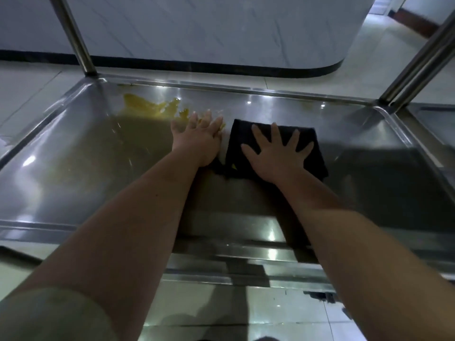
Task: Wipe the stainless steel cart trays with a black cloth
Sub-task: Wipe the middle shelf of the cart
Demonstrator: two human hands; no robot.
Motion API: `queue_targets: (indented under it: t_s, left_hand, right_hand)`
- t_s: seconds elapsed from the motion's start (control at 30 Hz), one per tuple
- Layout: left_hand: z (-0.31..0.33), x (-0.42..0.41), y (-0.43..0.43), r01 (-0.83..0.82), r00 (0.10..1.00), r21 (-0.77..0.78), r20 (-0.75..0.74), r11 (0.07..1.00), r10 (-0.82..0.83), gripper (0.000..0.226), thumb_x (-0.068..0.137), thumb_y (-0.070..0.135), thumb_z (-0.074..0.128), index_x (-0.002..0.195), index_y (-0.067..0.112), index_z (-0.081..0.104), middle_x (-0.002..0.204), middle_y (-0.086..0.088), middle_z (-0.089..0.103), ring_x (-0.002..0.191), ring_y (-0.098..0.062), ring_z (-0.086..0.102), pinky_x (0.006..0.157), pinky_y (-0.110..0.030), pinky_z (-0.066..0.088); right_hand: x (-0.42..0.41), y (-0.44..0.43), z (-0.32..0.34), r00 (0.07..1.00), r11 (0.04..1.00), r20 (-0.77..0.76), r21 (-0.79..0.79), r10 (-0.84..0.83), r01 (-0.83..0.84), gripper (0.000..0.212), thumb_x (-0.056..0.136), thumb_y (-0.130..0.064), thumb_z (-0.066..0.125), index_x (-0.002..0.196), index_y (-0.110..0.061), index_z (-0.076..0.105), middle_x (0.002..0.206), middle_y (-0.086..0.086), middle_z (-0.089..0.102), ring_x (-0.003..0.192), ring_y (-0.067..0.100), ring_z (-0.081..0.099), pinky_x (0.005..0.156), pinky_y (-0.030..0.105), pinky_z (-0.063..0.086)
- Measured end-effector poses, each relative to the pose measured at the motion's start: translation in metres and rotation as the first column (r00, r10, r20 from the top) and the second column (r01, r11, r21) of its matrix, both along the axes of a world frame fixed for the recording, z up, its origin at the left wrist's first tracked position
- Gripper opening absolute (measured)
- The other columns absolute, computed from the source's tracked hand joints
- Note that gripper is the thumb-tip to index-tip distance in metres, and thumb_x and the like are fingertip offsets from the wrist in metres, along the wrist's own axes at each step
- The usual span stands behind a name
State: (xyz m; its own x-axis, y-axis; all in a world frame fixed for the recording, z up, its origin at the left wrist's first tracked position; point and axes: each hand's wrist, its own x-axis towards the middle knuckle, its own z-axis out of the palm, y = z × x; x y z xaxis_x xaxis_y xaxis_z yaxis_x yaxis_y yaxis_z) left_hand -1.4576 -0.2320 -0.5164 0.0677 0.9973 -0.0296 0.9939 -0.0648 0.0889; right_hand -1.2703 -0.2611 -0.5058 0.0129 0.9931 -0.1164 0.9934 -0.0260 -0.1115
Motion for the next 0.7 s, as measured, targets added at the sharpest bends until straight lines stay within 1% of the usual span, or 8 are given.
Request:
queue_targets:
  t_s: [0.13, 0.17, 0.23, 0.33, 0.4, 0.47, 0.57, 0.7]
  left_hand:
    - [0.001, 0.000, 0.003, 0.010, 1.000, -0.018, 0.027, 1.000, -0.010, 0.051, 0.103, 0.050, 0.010, 0.153, 0.042, 0.005, 0.165, 0.009, -0.003, 0.151, -0.022, -0.005, 0.110, -0.068, -0.002]
    - [0.002, 0.000, 0.003, 0.011, 0.999, -0.026, 0.037, 1.000, -0.010, 0.051, 0.102, 0.051, 0.010, 0.153, 0.042, 0.007, 0.165, 0.009, -0.001, 0.151, -0.022, -0.004, 0.109, -0.069, -0.002]
    - [0.007, 0.001, -0.002, 0.022, 0.999, -0.036, 0.048, 0.999, -0.020, 0.051, 0.103, 0.051, 0.012, 0.153, 0.041, 0.012, 0.165, 0.009, 0.002, 0.151, -0.022, -0.002, 0.109, -0.069, -0.002]
    - [0.020, 0.004, -0.014, 0.027, 0.993, 0.046, 0.112, 0.999, -0.032, 0.050, 0.104, 0.047, 0.015, 0.153, 0.037, 0.022, 0.165, 0.007, 0.007, 0.151, -0.021, 0.005, 0.112, -0.067, -0.002]
    - [0.035, 0.014, -0.029, 0.050, 0.986, 0.108, 0.151, 0.993, -0.066, 0.050, 0.105, 0.045, 0.017, 0.154, 0.036, 0.025, 0.165, 0.007, 0.009, 0.151, -0.020, 0.007, 0.115, -0.063, -0.005]
    - [0.047, 0.041, -0.059, 0.156, 0.981, 0.074, 0.106, 0.985, -0.164, 0.052, 0.104, 0.047, 0.018, 0.155, 0.035, 0.021, 0.165, 0.004, 0.005, 0.151, -0.025, 0.002, 0.116, -0.058, -0.008]
    - [0.041, 0.096, -0.128, 0.270, 0.962, -0.054, 0.044, 0.961, -0.268, 0.069, 0.097, 0.066, 0.020, 0.156, 0.033, 0.010, 0.165, -0.001, 0.001, 0.151, -0.027, -0.004, 0.116, -0.055, -0.011]
    - [0.025, 0.118, -0.174, 0.245, 0.969, -0.127, 0.062, 0.961, -0.239, 0.076, 0.087, 0.081, 0.015, 0.153, 0.048, -0.003, 0.164, 0.007, -0.013, 0.149, -0.028, -0.018, 0.108, -0.068, -0.017]
  right_hand:
    - [-0.007, -0.117, -0.005, 0.994, 0.995, 0.032, -0.018, 0.102, -0.101, 0.074, 0.076, -0.082, -0.004, 0.144, -0.055, -0.015, 0.162, -0.007, -0.017, 0.144, 0.047, -0.017, 0.103, 0.071, -0.016]
    - [-0.009, -0.132, -0.005, 0.988, 0.989, 0.037, -0.037, 0.147, -0.146, 0.074, 0.076, -0.082, -0.003, 0.144, -0.056, -0.015, 0.162, -0.008, -0.018, 0.144, 0.046, -0.018, 0.103, 0.069, -0.017]
    - [0.000, -0.132, 0.005, 0.983, 0.980, -0.040, -0.073, 0.181, -0.184, 0.069, 0.082, -0.082, 0.009, 0.144, -0.059, -0.008, 0.162, -0.014, -0.013, 0.146, 0.040, -0.018, 0.107, 0.067, -0.017]
    - [0.044, -0.102, 0.019, 0.996, 0.998, -0.080, 0.056, 0.033, -0.029, 0.058, 0.094, -0.068, 0.026, 0.149, -0.054, 0.012, 0.162, -0.021, 0.004, 0.149, 0.029, -0.012, 0.112, 0.064, -0.011]
    - [0.080, -0.090, 0.019, 0.985, 0.992, -0.140, 0.056, -0.103, 0.112, 0.053, 0.099, -0.058, 0.030, 0.150, -0.049, 0.021, 0.162, -0.019, 0.009, 0.150, 0.026, -0.009, 0.116, 0.061, -0.006]
    - [0.099, -0.091, 0.010, 0.966, 0.989, -0.213, -0.010, -0.146, 0.147, 0.050, 0.101, -0.053, 0.031, 0.150, -0.046, 0.023, 0.162, -0.019, 0.012, 0.150, 0.025, -0.007, 0.118, 0.056, -0.004]
    - [0.101, -0.096, -0.001, 0.982, 0.994, -0.162, 0.024, -0.099, 0.104, 0.049, 0.103, -0.050, 0.027, 0.151, -0.044, 0.021, 0.161, -0.020, 0.012, 0.151, 0.024, -0.001, 0.118, 0.054, -0.005]
    - [0.102, -0.094, -0.001, 0.982, 0.995, -0.159, 0.004, -0.098, 0.100, 0.049, 0.103, -0.051, 0.018, 0.152, -0.045, 0.019, 0.161, -0.022, 0.009, 0.151, 0.022, -0.003, 0.117, 0.055, -0.008]
